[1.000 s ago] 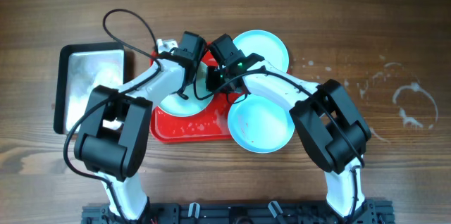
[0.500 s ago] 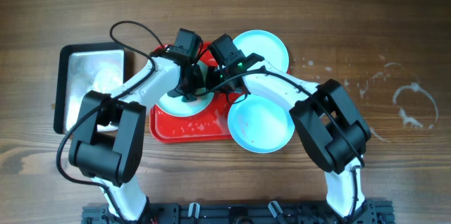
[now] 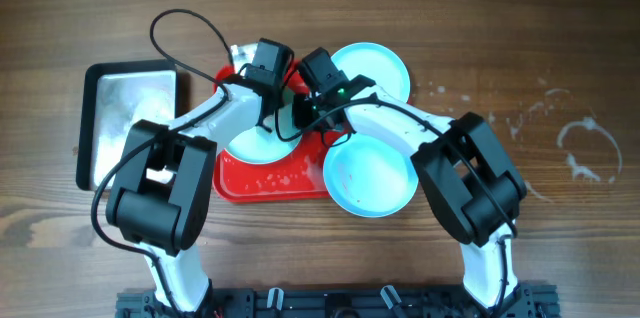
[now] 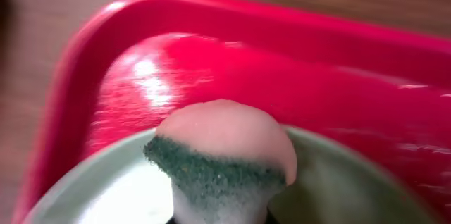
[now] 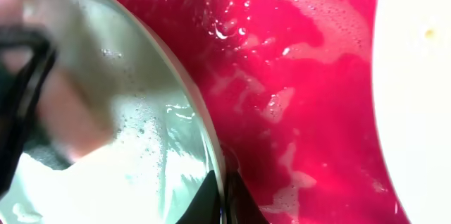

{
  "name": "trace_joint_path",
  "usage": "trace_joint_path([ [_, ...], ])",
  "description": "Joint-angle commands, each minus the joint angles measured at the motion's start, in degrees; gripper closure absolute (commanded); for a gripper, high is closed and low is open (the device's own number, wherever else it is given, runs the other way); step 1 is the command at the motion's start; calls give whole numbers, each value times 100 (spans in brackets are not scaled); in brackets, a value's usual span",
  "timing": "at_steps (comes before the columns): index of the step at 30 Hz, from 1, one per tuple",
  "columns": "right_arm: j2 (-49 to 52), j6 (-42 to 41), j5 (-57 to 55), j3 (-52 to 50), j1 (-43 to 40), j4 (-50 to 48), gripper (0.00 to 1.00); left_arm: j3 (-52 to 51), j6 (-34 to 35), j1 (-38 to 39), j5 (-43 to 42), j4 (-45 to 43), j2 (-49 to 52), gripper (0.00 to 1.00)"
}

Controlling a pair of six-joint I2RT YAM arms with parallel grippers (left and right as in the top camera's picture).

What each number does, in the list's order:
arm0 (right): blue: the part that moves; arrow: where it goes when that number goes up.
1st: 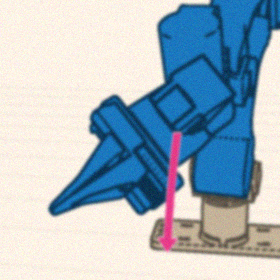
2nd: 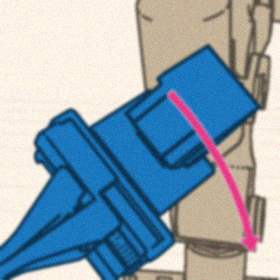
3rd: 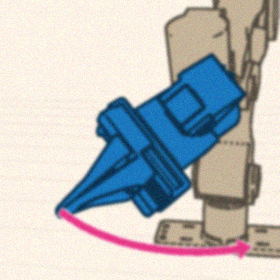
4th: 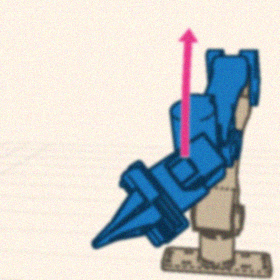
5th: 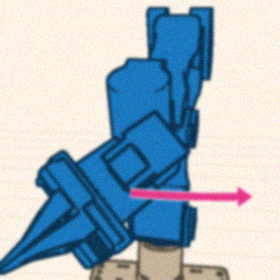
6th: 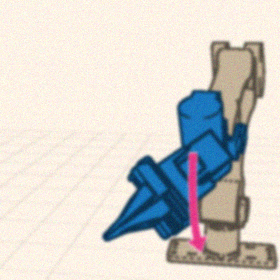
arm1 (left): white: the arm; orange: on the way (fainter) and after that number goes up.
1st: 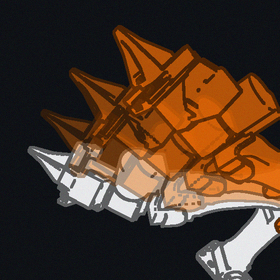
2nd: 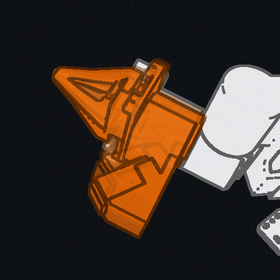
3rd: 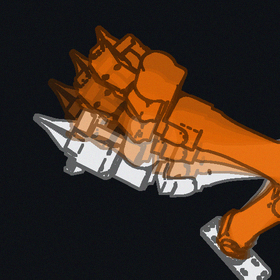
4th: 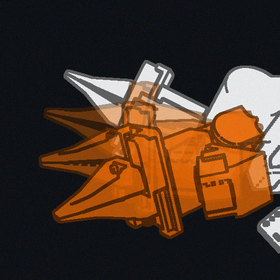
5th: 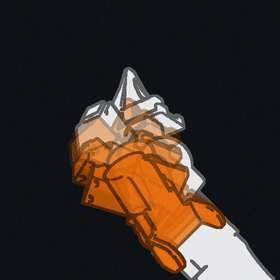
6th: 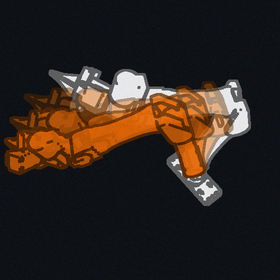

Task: Clean dirty plates on tray and stack at the side
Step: 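Continue scrubbing the plate in circles with the left-held sponge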

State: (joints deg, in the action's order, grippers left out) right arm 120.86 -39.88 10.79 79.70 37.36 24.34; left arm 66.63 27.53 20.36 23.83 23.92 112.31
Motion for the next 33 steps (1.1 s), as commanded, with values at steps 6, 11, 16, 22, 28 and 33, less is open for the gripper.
trace_joint_path([
  [6, 216, -26, -39, -66, 105, -22, 96, -151, 638, -39, -1045, 1650, 195, 96],
  [11, 216, 11, -17, -66, 105, -7, 96, -151, 555, -39, -2938, 1840, 192, 96],
  [16, 216, 28, 4, -66, 105, -11, 96, -149, 223, -39, -4236, 1687, 192, 96],
  [22, 216, 48, 4, -66, 105, -9, 96, -149, 254, -42, -3707, 693, 192, 96],
  [28, 216, 50, 4, -66, 105, -13, 96, -149, 299, -39, -1937, -149, 192, 96],
  [33, 216, 81, 4, -66, 105, -11, 96, -149, 297, -42, -304, -315, 192, 96],
])
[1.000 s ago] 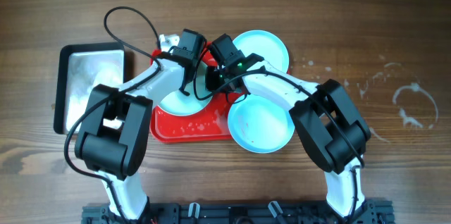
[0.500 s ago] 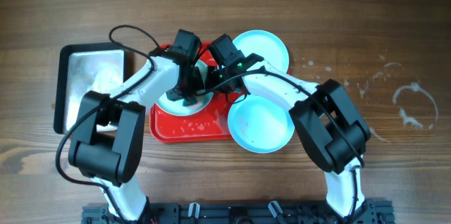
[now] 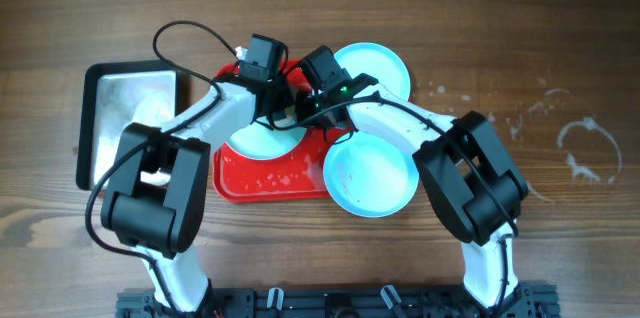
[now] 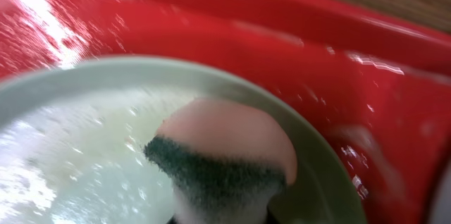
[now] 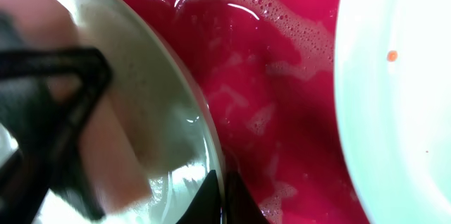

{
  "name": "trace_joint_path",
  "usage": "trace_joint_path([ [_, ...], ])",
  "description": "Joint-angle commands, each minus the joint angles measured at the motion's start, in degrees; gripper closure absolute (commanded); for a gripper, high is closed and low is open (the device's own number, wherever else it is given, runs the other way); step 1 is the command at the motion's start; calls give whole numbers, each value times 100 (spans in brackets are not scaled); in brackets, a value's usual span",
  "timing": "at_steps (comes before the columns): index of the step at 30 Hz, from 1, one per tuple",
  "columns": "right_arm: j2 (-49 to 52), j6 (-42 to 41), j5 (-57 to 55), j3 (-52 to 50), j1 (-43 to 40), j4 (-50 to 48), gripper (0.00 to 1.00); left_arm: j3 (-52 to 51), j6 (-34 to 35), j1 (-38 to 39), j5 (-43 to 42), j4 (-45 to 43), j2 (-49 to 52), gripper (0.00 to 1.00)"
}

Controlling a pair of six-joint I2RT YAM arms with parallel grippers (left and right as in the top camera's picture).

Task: Clean dirty plates on tray and stack at the side
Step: 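Continue scrubbing the plate in circles with the left-held sponge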

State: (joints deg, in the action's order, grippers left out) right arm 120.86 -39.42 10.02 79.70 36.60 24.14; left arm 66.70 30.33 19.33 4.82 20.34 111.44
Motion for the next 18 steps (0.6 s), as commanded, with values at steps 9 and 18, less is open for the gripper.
trace_joint_path([
  [9, 216, 39, 96, -66, 181, -33, 96, -157, 455, 63, 2793, 1401, 280, 96],
  [18, 216, 87, 170, -66, 181, -24, 96, -157, 553, 68, -634, 1993, 280, 96],
])
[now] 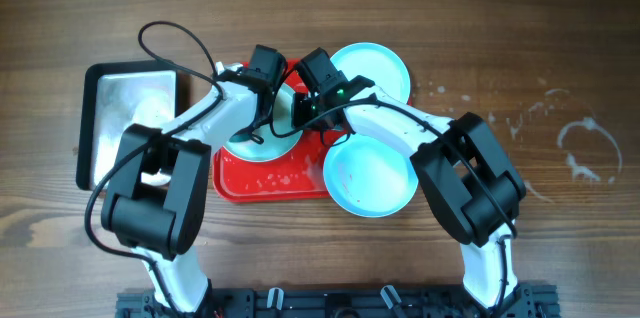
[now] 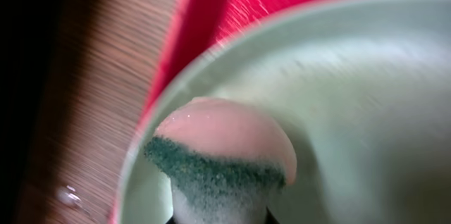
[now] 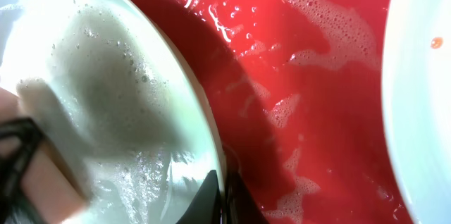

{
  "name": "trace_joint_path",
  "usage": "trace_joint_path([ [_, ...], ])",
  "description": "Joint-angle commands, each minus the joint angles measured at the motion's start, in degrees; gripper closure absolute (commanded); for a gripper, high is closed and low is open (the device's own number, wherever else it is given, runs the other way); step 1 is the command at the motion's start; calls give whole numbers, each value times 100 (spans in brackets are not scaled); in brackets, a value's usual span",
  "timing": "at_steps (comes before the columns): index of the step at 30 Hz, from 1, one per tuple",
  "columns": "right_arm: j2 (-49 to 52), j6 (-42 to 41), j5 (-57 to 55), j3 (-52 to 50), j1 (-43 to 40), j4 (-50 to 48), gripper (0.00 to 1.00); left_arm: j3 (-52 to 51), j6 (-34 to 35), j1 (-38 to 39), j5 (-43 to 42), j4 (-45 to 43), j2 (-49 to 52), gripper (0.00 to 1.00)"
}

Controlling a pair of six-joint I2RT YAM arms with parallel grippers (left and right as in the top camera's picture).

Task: Clean dirty plates on tray and stack at the side
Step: 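Continue scrubbing the plate in circles with the left-held sponge, then withdraw the left gripper with the sponge toward the metal tray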

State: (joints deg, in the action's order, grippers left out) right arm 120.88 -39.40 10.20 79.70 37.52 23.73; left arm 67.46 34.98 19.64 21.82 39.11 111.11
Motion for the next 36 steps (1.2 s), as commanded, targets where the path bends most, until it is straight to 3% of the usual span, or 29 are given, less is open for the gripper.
trace_joint_path([
  [1, 214, 87, 151, -66, 90, 24, 96, -234, -55, 37, -2656, 103, 313, 96],
  [5, 214, 151, 175, -66, 90, 28, 96, -232, -675, 37, -3812, 83, 313, 96],
  [12, 214, 181, 192, -66, 90, 31, 96, 92, -656, -146, -3871, 315, 98, 96],
  [23, 214, 186, 192, -66, 90, 26, 96, 415, -431, -1316, -3147, 1235, -1493, 96],
  [36, 214, 197, 236, -66, 90, 37, 96, 415, -81, -1392, -2579, 2074, -3001, 96],
])
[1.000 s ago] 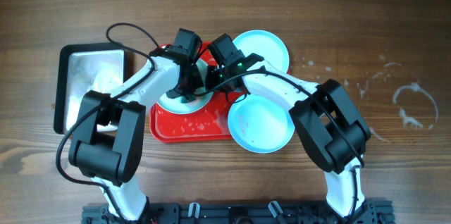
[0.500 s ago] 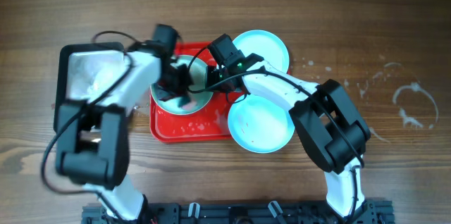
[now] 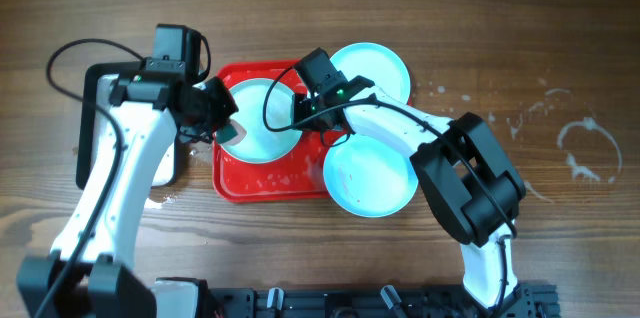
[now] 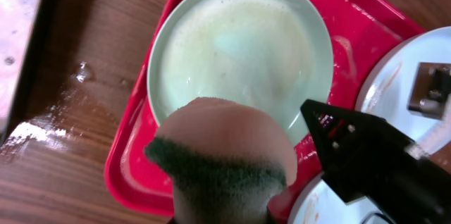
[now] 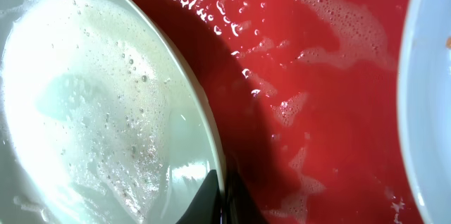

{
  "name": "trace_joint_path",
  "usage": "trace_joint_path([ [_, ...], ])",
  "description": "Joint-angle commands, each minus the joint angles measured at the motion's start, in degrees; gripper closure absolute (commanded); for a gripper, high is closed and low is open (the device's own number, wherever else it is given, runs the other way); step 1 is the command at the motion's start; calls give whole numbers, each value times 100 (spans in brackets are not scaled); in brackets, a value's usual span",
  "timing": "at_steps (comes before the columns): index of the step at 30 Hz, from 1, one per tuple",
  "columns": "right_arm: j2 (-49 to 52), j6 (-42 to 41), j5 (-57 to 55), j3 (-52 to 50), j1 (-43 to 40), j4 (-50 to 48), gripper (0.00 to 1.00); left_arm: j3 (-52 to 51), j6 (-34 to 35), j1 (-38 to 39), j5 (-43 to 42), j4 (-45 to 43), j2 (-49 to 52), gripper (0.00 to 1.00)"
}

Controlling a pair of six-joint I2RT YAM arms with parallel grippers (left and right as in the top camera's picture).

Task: Clean dirty plates on tray and stack at the side
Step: 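Withdraw the left gripper with the sponge toward the metal tray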

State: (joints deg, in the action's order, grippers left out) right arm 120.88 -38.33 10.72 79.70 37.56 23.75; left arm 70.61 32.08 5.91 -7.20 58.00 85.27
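A pale-green plate [image 3: 262,118] coated in soap foam lies on the red tray [image 3: 270,186]. My right gripper [image 3: 300,113] is shut on the plate's right rim; the right wrist view shows the fingertips [image 5: 222,185] clamping the rim beside the foamy plate [image 5: 91,111]. My left gripper [image 3: 228,130] is shut on a pink sponge with a green scouring side [image 4: 222,146]. It hangs above the tray's left edge, clear of the plate [image 4: 239,55]. The left fingers are hidden under the sponge.
A light-blue plate [image 3: 378,66] lies at the tray's back right and another [image 3: 372,180] at its front right. A metal tray [image 3: 88,148] lies left of the red tray, partly under my left arm. Water spots mark the wood at far right [image 3: 585,148].
My left gripper with the sponge has come off the plate's left rim and now hangs higher, over the tray's left edge. The foamy plate is uncovered. The right gripper still pinches the rim.
The sponge was first at the plate's edge near the tray wall, then on the plate's wet inside, then at its left rim, while the right gripper held the rim throughout. Foam built up on the plate. Now the sponge is lifted off to the left.
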Motion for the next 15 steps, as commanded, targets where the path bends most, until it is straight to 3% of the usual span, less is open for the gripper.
trace_joint_path([
  [1, 214, 90, 184, -66, 85, 39, 96, 101, 243, -20, 407, 249, -505, 96],
  [5, 214, 90, 184, -66, 85, 107, 95, 98, 638, -20, 861, 575, -785, 96],
  [15, 214, 90, 186, -66, 85, 109, 96, 98, 809, -20, 861, 940, -914, 96],
])
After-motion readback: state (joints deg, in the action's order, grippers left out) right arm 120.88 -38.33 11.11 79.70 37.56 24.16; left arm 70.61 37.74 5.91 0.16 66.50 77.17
